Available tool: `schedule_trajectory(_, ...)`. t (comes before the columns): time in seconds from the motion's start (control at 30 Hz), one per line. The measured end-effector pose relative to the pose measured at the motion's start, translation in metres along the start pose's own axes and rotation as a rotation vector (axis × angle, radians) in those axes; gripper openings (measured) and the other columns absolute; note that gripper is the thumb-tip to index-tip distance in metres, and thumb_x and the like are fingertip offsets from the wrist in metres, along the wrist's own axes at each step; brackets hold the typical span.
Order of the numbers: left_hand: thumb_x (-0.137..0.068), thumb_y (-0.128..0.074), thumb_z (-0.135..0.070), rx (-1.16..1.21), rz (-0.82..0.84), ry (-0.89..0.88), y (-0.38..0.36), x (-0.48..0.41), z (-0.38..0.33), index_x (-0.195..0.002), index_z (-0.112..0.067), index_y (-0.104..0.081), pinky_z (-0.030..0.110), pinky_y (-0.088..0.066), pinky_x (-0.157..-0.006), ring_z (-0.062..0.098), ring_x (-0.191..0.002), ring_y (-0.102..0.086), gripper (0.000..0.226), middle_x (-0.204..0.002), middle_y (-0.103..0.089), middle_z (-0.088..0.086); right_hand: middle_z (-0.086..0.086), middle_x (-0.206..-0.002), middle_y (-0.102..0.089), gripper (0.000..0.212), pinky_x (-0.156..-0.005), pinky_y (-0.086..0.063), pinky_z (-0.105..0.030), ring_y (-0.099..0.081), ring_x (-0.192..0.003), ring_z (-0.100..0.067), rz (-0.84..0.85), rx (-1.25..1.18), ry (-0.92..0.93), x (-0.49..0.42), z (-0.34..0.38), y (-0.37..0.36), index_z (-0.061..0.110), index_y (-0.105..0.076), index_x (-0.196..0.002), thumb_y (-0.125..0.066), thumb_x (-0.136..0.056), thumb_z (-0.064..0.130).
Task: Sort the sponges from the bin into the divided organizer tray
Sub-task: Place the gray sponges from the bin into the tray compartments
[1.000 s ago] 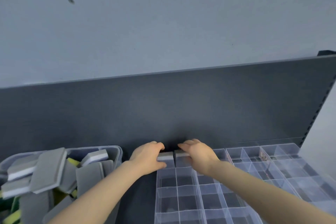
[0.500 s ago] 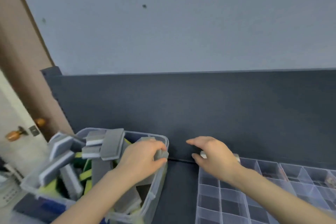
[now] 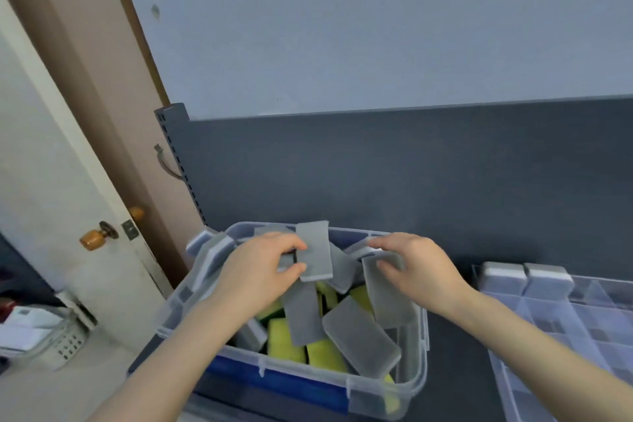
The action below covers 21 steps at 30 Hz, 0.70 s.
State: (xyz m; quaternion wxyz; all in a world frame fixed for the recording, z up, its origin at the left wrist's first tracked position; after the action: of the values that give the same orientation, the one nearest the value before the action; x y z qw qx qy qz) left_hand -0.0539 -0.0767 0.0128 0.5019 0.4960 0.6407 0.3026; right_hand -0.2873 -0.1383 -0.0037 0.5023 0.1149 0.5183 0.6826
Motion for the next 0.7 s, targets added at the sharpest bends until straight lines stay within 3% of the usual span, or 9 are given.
schedule_trajectory(0.23,-0.081,-0.068,-0.036,-0.032,0.105,-0.257,-0.042,-0.022,0.01,-0.131,-0.032,-0.049,0.028,-0.038,-0.097,0.009,-0.125,-0.04,0.054,-0.133,-0.05,-0.014,0.011,-0.119,-0.065,0.035,-0.091,-0.042,-0.022,-0.057,-0.113,-0.011,-0.08,0.003,-0.201,0.001,0.009,-0.013,0.025,-0.066,-0.116,-0.058,-0.084,0.012)
schedule_trajectory(0.33,-0.076,-0.072,-0.036,-0.141,0.158,-0.296,-0.063,-0.031,0.011,-0.14,-0.03,-0.037,0.031,-0.039,-0.099,0.011,-0.133,-0.029,0.073,-0.142,-0.038,-0.011,0.008,-0.118,-0.066,0.034,-0.093,-0.041,-0.024,-0.057,-0.113,-0.015,-0.07,0.031,-0.268,0.009,0.011,-0.014,0.024,-0.066,-0.117,-0.057,-0.086,0.012)
schedule_trajectory(0.43,-0.077,-0.07,-0.026,-0.189,0.139,-0.318,-0.074,-0.037,0.018,-0.14,-0.027,-0.037,0.029,-0.039,-0.098,0.013,-0.134,-0.029,0.071,-0.144,-0.036,-0.009,0.007,-0.118,-0.066,0.036,-0.094,-0.04,-0.023,-0.056,-0.114,-0.015,-0.066,0.055,-0.291,0.015,0.01,-0.014,0.024,-0.065,-0.119,-0.058,-0.086,0.012)
schedule_trajectory(0.5,-0.079,-0.064,-0.018,-0.113,0.101,-0.305,-0.073,-0.039,0.021,-0.137,-0.026,-0.04,0.027,-0.042,-0.092,0.013,-0.13,-0.036,0.064,-0.139,-0.044,-0.008,0.009,-0.119,-0.064,0.036,-0.094,-0.038,-0.02,-0.055,-0.115,-0.013,-0.075,0.047,-0.298,0.015,0.007,-0.01,0.024,-0.064,-0.119,-0.059,-0.085,0.011)
schedule_trajectory(0.6,-0.076,-0.062,-0.017,0.034,-0.026,-0.233,-0.054,-0.04,0.022,-0.122,-0.031,-0.045,0.022,-0.038,-0.069,0.01,-0.108,-0.05,0.051,-0.119,-0.056,-0.011,0.011,-0.122,-0.062,0.038,-0.096,-0.036,-0.019,-0.052,-0.118,-0.011,-0.083,0.038,-0.304,0.012,0.0,-0.006,0.025,-0.063,-0.12,-0.059,-0.085,0.011)
schedule_trajectory(0.7,-0.076,-0.066,-0.021,0.195,-0.173,-0.195,-0.023,-0.04,0.019,-0.112,-0.036,-0.047,0.024,-0.041,-0.061,0.003,-0.09,-0.053,0.043,-0.103,-0.059,-0.02,0.012,-0.13,-0.057,0.046,-0.098,-0.037,-0.022,-0.048,-0.123,-0.012,-0.004,0.081,-0.299,0.006,-0.007,-0.006,0.029,-0.056,-0.127,-0.061,-0.084,0.015)
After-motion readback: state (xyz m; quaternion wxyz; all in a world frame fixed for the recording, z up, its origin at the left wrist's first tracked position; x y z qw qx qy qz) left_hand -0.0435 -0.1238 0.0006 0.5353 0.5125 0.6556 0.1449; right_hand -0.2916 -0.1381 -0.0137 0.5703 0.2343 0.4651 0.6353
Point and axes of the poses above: each hand's wrist, its own x-axis away from the middle knuckle, its own y-axis out of the back of the hand, z = x × y, the point moved 3 cm from there along -x, towards the middle knuckle
